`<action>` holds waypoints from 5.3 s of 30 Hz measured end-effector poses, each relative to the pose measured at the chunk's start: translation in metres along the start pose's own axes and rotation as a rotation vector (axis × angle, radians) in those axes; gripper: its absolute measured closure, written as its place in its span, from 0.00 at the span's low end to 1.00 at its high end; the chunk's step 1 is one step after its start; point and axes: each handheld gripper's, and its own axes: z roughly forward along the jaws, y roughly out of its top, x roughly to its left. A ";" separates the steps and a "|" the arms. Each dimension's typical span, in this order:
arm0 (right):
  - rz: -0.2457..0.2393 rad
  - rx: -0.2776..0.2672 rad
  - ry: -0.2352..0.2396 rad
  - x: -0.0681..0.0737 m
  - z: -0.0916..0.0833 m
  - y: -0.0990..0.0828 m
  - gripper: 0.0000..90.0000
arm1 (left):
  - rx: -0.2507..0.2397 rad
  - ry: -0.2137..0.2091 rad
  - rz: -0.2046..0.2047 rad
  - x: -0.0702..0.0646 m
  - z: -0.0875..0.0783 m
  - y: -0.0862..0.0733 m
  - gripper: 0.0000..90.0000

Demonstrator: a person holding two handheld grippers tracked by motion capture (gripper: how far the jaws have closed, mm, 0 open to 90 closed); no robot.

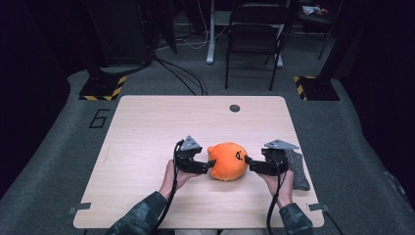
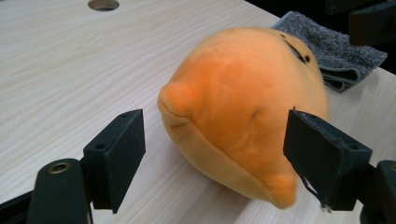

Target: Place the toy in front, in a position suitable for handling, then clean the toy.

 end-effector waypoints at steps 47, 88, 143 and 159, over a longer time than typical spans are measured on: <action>0.131 0.319 -0.226 -0.110 0.030 -0.051 0.20 | 0.096 0.006 0.074 -0.034 0.017 -0.033 0.68; 0.033 0.086 -0.067 -0.065 -0.010 -0.010 0.80 | 0.048 0.000 0.051 -0.029 0.016 -0.038 0.80; -0.276 0.153 0.100 0.088 0.051 0.034 0.79 | -0.014 -0.017 0.079 -0.034 0.018 -0.037 0.86; -0.237 0.135 0.025 0.062 0.036 0.034 0.80 | -0.018 -0.024 0.087 -0.034 0.019 -0.036 0.87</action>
